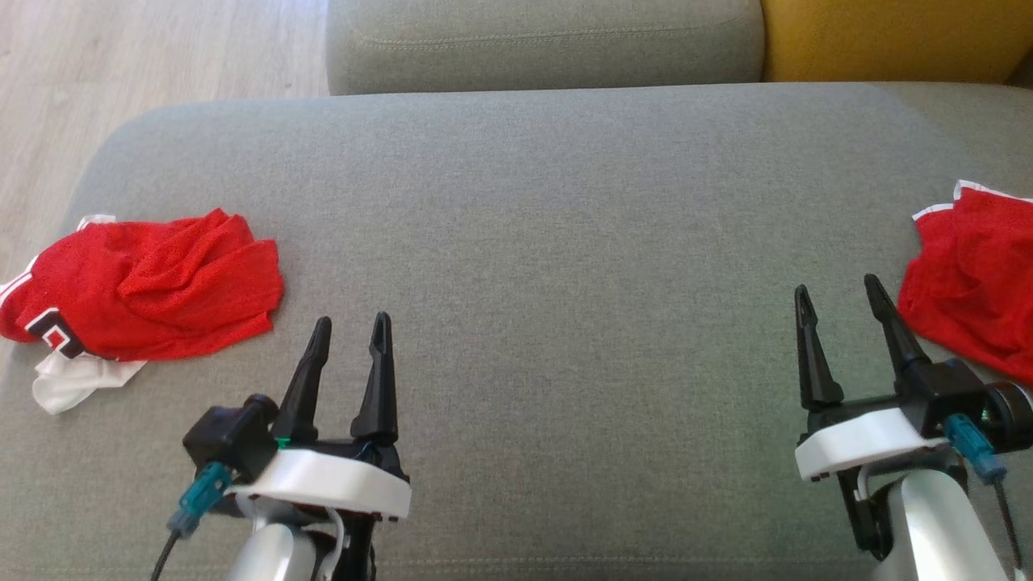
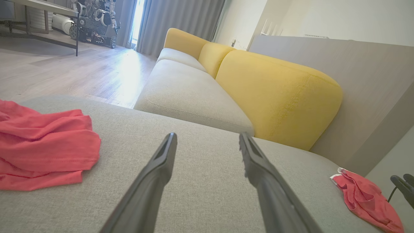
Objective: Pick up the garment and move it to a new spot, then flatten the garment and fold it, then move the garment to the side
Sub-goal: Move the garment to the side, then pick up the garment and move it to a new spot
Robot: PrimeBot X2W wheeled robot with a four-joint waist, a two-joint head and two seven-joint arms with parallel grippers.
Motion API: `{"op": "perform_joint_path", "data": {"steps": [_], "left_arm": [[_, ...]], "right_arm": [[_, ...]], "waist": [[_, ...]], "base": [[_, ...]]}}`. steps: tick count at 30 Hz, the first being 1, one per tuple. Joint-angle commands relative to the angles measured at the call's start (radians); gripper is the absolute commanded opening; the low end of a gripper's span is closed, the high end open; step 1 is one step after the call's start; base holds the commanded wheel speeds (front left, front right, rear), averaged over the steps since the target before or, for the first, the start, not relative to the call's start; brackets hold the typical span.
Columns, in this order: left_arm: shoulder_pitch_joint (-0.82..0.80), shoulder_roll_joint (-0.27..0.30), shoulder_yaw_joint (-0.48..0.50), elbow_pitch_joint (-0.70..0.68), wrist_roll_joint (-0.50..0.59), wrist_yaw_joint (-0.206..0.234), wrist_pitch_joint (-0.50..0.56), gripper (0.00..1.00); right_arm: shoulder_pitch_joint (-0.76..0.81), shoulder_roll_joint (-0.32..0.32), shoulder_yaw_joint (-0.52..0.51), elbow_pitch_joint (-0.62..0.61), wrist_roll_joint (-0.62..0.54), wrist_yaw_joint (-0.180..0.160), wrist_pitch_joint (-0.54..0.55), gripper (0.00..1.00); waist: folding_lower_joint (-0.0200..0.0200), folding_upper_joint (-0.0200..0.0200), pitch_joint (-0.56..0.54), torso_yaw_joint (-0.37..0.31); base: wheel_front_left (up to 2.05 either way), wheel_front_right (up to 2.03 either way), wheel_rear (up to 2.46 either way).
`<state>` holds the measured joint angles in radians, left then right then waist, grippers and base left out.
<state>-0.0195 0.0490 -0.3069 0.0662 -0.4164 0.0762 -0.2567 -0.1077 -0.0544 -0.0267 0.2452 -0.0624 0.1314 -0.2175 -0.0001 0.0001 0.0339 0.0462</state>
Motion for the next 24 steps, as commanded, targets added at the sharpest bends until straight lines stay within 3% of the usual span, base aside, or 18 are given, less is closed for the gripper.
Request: {"op": "perform_joint_path", "data": {"steps": [1, 14, 24], "left_arm": [[-0.036, 0.001, 0.041, -0.039, -0.002, 0.005, -0.005, 1.00], [-0.051, 0.001, 0.039, -0.042, -0.005, 0.004, -0.005, 1.00], [-0.064, 0.001, 0.051, -0.044, -0.015, 0.016, -0.005, 1.00]], "right_arm": [[-0.028, 0.002, 0.022, -0.029, 0.000, -0.001, -0.014, 1.00], [-0.040, 0.004, 0.032, -0.027, 0.013, -0.001, -0.013, 1.00], [-0.046, 0.003, 0.091, -0.029, 0.016, -0.001, 0.000, 1.00]], "waist": [[0.0001, -0.0001, 0.001, -0.001], [0.0001, -0.0001, 0.028, 0.006], [0.0001, -0.0001, 0.041, 0.129]], "base": [[0.00, 0.00, 0.00], [0.00, 0.00, 0.00], [0.00, 0.00, 0.00]]}}
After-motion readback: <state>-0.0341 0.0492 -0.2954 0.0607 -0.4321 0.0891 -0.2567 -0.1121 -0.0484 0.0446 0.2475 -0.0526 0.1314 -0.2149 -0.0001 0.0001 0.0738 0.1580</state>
